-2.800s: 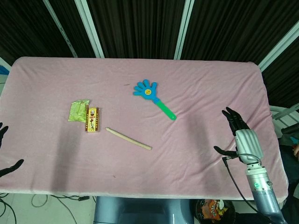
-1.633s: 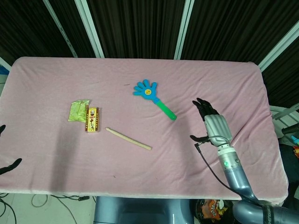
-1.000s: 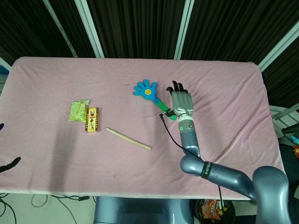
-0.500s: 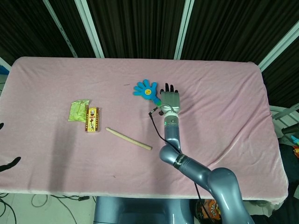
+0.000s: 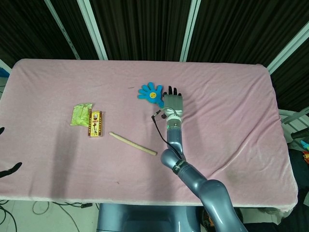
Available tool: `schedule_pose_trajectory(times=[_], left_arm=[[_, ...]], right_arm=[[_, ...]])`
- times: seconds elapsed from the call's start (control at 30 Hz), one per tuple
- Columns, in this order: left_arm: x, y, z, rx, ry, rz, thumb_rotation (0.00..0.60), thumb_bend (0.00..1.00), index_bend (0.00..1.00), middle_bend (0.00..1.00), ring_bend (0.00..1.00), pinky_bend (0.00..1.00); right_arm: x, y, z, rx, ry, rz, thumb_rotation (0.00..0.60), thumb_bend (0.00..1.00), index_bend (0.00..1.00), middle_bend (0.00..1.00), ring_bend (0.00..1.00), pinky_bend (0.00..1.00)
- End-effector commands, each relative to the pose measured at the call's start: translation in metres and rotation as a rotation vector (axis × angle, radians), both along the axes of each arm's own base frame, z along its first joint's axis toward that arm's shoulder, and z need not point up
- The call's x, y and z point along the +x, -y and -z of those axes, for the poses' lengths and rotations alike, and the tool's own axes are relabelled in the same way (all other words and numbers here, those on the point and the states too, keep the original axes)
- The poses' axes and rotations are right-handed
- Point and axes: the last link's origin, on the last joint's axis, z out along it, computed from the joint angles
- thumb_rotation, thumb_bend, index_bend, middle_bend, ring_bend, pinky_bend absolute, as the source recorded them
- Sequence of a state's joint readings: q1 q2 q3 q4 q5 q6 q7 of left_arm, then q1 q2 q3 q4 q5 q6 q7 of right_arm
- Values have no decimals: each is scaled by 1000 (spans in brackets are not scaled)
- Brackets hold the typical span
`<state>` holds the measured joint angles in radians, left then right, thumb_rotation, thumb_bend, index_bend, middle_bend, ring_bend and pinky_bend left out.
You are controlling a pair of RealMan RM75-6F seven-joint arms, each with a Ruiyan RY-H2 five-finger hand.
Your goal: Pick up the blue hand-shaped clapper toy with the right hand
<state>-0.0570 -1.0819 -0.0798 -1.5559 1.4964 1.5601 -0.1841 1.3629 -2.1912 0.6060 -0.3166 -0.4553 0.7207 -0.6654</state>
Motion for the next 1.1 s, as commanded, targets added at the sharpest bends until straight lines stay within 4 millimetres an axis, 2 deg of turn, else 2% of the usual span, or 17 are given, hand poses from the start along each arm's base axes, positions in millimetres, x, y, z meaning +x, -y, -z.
schedule_pose_trajectory(times=[0.03, 0.8, 0.9, 1.1], left_arm=[[0, 0, 0, 2, -1, -1, 600, 0, 0, 0, 0, 0], [0, 0, -2, 14, -1, 0, 600, 0, 0, 0, 0, 0], [0, 0, -2, 15, 1, -3, 600, 0, 0, 0, 0, 0], [-1, 0, -2, 12, 1, -5, 600, 0, 0, 0, 0, 0]], right_arm=[[-5, -1, 3, 7, 2, 8, 600, 144, 263, 67, 0, 205], [-50, 6, -18, -30, -123, 65, 600, 167, 251, 71, 0, 205], [-55, 7, -20, -31, -138, 74, 600, 200, 281, 94, 3, 205], [-62, 7, -21, -24, -143, 87, 600, 249, 444, 164, 9, 205]])
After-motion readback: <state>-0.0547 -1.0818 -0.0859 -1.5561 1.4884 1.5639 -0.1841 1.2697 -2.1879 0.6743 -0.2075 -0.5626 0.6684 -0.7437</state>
